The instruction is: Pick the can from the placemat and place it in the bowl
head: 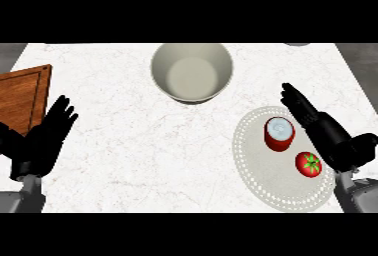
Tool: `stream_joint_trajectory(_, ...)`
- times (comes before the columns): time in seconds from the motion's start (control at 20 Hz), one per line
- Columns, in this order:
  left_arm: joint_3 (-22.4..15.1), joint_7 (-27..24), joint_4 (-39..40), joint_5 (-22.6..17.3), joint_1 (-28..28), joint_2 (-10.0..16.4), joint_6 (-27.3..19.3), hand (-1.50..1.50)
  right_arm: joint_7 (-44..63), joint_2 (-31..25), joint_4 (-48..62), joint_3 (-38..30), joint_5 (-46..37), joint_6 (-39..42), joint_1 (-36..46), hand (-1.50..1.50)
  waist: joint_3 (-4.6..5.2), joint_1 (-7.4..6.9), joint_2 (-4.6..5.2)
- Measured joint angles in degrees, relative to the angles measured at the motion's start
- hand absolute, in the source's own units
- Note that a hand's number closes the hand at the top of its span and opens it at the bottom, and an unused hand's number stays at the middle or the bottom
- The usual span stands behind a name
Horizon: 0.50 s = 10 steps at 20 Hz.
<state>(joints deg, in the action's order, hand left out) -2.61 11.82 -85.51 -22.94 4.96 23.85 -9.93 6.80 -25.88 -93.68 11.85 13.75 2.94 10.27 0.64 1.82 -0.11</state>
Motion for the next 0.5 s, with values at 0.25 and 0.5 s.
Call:
stream_joint_trajectory(0.25, 0.51, -2.78, 0.12, 4.41, 2.14, 1.85, -1.43, 0.0, -0.04, -4.26, -5.27, -3.2, -9.67, -6.51, 3.59, 1.5, -0.35, -0.45, -0.43)
stream_joint_trajectory(0.5, 2.05, -4.45, -0.22, 7.16, 1.78, 4.46, -3.02, 0.0, 8.38, -15.14, -2.43, -6.87, -25.26, -12.87, 0.79, -1.5, 0.34, 2.87, -1.12)
